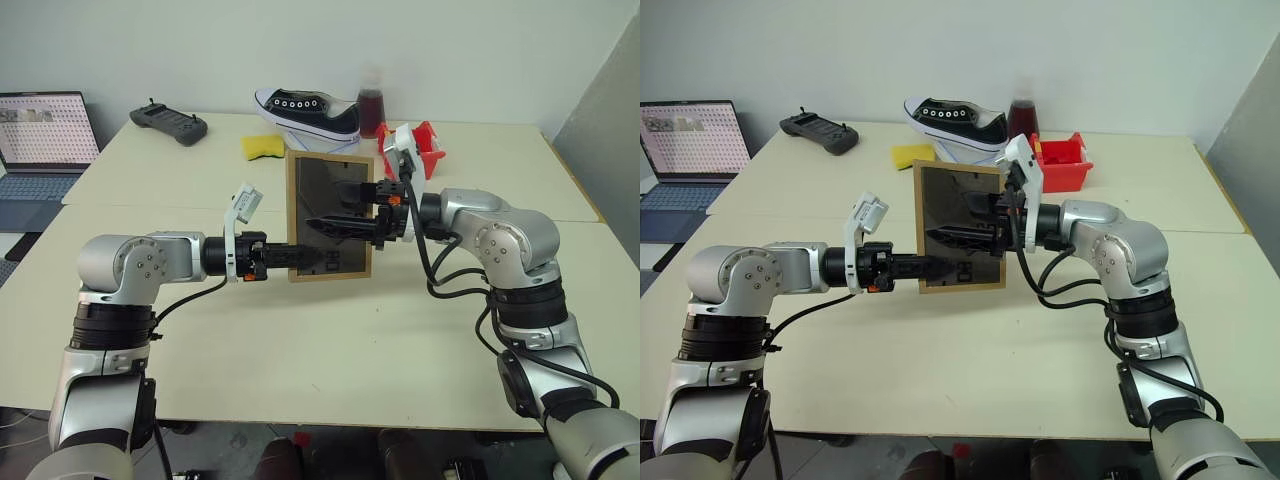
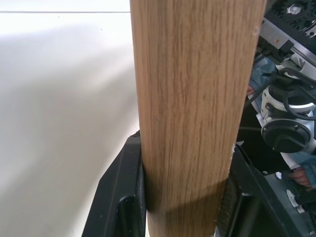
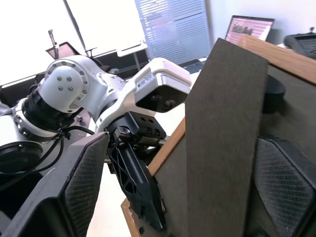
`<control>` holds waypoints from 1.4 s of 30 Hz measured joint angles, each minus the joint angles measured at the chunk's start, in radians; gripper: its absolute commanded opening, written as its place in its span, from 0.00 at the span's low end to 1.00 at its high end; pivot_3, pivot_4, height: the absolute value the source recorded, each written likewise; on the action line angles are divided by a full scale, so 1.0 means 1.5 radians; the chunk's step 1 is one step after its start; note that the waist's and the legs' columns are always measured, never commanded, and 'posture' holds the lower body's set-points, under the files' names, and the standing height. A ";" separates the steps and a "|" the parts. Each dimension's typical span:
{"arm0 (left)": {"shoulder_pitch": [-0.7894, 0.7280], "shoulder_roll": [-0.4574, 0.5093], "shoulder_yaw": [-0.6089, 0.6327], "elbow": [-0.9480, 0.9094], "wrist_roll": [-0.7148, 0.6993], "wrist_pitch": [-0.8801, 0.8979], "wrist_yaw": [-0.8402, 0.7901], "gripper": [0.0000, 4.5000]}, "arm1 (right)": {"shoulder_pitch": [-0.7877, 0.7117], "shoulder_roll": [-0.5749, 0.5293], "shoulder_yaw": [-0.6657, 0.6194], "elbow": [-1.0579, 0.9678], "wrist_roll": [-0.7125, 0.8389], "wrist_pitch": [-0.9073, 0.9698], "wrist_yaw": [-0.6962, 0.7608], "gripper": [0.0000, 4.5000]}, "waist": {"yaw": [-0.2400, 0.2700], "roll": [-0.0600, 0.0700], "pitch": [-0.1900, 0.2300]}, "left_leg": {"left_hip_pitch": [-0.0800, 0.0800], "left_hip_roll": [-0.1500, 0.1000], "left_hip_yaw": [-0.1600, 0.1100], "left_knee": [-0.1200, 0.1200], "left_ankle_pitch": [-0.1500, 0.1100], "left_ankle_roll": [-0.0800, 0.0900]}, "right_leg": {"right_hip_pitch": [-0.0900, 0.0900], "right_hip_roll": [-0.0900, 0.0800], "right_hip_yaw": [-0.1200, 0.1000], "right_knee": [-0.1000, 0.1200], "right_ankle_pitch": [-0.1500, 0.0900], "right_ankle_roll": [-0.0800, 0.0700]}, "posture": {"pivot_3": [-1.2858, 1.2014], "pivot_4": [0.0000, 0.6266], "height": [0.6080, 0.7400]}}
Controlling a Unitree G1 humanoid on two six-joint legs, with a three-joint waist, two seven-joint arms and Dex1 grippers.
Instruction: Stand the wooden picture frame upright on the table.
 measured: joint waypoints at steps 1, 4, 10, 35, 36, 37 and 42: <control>0.002 0.000 0.000 -0.003 0.000 0.000 0.002 0.28 | 0.003 -0.005 -0.001 -0.014 0.017 0.015 0.004 0.99 | 0.000 0.000 0.000 | 0.000 0.000 0.000 0.000 0.000 0.000 | 0.000 0.000 0.000 0.000 0.000 0.000 | 0.52 0.24 1.00; 0.020 0.004 0.009 -0.022 -0.010 0.011 0.010 0.28 | 0.031 -0.067 -0.022 -0.059 0.086 0.078 0.042 0.99 | 0.004 0.000 0.000 | 0.000 0.000 0.000 0.000 0.000 0.000 | 0.000 0.000 0.000 0.000 0.000 0.000 | 0.52 0.24 1.00; 0.046 0.012 0.034 -0.041 -0.044 0.070 0.031 0.28 | 0.094 -0.190 -0.033 -0.092 0.083 0.058 0.087 0.99 | 0.003 0.000 0.000 | 0.000 0.000 0.000 0.000 0.000 0.000 | 0.000 0.000 0.000 0.000 0.000 0.000 | 0.52 0.24 1.00; 0.026 -0.050 0.086 0.046 -0.409 0.219 0.313 0.28 | 0.010 -0.175 0.102 0.455 -0.936 -1.453 -0.527 0.84 | -0.006 -0.003 0.002 | 0.003 -0.001 0.002 0.000 0.002 -0.004 | 0.001 -0.001 0.004 0.003 0.000 0.000 | 0.52 0.24 1.00; 0.033 -0.050 0.086 0.046 -0.418 0.219 0.323 0.28 | 0.009 -0.176 0.107 0.459 -0.940 -1.457 -0.536 0.77 | -0.006 -0.003 0.002 | 0.003 -0.001 0.002 0.000 0.002 -0.004 | 0.001 -0.001 0.004 0.003 0.000 0.000 | 0.52 0.24 1.00; 0.038 -0.050 0.086 0.046 -0.427 0.219 0.330 0.28 | 0.009 -0.180 0.112 0.461 -0.941 -1.460 -0.541 0.70 | -0.005 -0.003 0.002 | 0.003 -0.001 0.002 0.000 0.002 -0.004 | 0.001 -0.002 0.004 0.003 0.000 0.000 | 0.52 0.24 1.00; 0.049 -0.050 0.086 0.034 -0.463 0.218 0.347 0.28 | 0.008 -0.196 0.122 0.461 -0.951 -1.468 -0.575 0.45 | -0.005 -0.003 0.002 | 0.004 -0.001 0.002 0.000 0.002 -0.004 | 0.001 -0.002 0.004 0.003 0.000 0.000 | 0.52 0.24 1.00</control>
